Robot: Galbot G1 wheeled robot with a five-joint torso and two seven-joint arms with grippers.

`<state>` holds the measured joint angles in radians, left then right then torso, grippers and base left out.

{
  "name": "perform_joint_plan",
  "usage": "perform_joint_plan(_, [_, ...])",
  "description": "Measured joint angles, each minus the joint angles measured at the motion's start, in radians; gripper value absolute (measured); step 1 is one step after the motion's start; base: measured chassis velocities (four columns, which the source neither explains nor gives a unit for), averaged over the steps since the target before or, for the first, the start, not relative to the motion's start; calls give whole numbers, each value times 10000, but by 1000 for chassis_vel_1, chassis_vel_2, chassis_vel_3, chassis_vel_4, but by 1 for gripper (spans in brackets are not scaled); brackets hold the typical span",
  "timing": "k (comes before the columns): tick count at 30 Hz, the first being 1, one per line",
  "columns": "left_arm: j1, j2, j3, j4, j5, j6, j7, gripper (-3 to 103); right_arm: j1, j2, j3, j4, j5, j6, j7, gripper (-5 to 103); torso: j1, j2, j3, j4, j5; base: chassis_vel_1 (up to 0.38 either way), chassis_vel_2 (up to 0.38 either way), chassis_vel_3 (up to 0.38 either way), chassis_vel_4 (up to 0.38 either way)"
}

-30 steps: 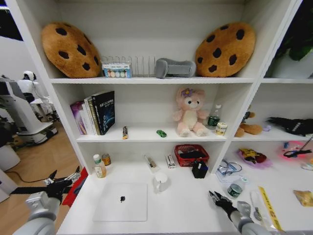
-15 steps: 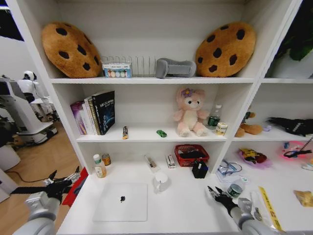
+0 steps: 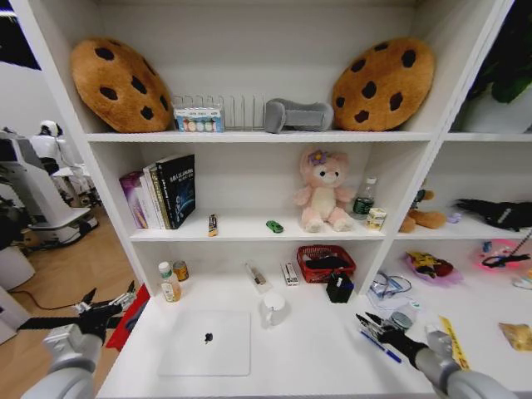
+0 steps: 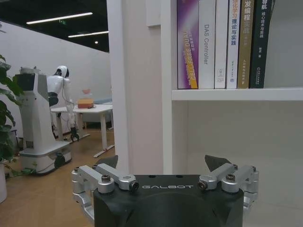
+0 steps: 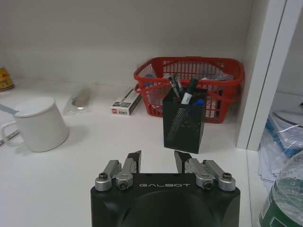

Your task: Organize the objects on the table.

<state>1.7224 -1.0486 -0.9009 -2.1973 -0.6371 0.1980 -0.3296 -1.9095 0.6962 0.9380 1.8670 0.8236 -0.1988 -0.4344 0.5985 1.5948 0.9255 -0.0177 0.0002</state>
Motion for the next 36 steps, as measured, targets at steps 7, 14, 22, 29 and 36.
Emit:
perform_joint_plan(7, [-169,-155,110,150,77,-74,91,100,-485,-125,1030,-359,-272,-198,-1563,53,0,0,-1,2,-3,0,0,0,0])
perform_joint_plan(14, [-233,-20,103,196,-27,-75,89,100,-490,267,937,-907,-949,197,-1716,58,0,0,0,0,-1,0,0,0,0])
perform_joint_plan(22, [-128,-5,135,205,-17,-71,73,100,-36,476,321,-1577,-1266,460,-1618,57,0,0,0,3,-1,0,0,0,0])
perform_joint_plan(29, [11,-20,128,206,37,-66,55,100,804,252,-457,-2324,-1269,502,-1341,57,0,0,0,4,-2,0,0,0,0])
perform_joint_plan(36, [32,-13,122,228,61,-48,-5,100,1532,161,-1165,-2749,-1250,512,-1134,57,0,0,0,2,-2,0,0,0,0])
